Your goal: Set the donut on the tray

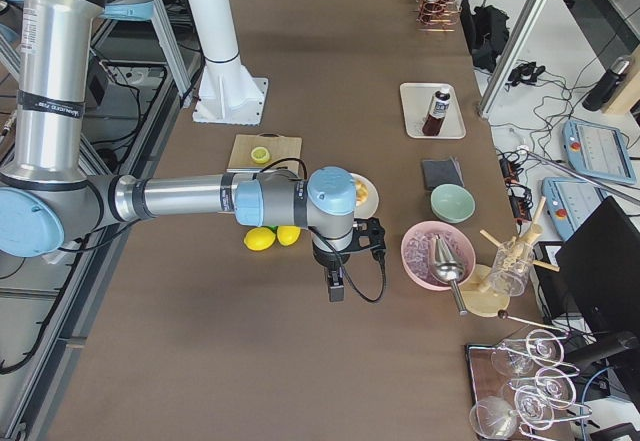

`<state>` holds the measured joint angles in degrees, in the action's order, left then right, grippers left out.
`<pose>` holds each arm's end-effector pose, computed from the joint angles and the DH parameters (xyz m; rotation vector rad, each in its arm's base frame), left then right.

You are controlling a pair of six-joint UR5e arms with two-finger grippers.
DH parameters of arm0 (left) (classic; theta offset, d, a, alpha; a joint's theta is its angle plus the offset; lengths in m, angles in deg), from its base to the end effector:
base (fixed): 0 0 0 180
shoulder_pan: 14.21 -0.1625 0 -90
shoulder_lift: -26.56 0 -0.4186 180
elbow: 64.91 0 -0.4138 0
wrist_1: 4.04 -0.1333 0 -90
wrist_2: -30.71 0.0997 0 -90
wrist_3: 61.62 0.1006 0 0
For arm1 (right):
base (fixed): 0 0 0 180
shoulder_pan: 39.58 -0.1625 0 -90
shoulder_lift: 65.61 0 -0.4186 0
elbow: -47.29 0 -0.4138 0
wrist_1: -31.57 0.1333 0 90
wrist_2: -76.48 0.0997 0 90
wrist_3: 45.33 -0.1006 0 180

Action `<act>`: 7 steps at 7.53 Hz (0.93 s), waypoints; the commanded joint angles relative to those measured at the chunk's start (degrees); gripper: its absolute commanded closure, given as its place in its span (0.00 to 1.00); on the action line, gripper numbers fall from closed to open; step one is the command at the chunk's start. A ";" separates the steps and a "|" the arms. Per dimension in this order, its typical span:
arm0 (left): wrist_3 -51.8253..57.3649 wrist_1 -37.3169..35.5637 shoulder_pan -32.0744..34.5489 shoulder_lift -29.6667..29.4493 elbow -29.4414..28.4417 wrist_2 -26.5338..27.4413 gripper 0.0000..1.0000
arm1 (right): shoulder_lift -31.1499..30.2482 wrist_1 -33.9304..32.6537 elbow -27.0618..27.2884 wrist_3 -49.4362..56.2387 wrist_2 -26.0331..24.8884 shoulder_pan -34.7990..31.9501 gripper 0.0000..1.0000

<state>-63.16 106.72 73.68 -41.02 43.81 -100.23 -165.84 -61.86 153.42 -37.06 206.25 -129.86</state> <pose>-0.0537 -0.3731 0.6196 0.2622 0.7179 0.1158 0.0711 -0.4399 0.6049 0.0931 -0.6897 -0.1487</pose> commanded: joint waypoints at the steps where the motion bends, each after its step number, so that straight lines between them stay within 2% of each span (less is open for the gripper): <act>1: 0.05 0.07 0.00 0.26 -0.09 -0.72 0.03 | -0.23 0.00 0.31 0.52 0.14 0.01 0.00; 4: 0.05 0.07 -0.09 0.26 -0.09 -0.72 0.03 | -1.19 2.20 0.49 0.26 0.75 0.10 0.00; 7: 0.05 0.07 -0.09 0.26 -0.18 -1.94 0.03 | -1.20 2.11 -0.04 -0.18 7.41 0.89 0.00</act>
<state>-63.11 106.79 73.66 -40.76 43.72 -101.05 -167.03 -59.79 153.66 -36.99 210.02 -129.59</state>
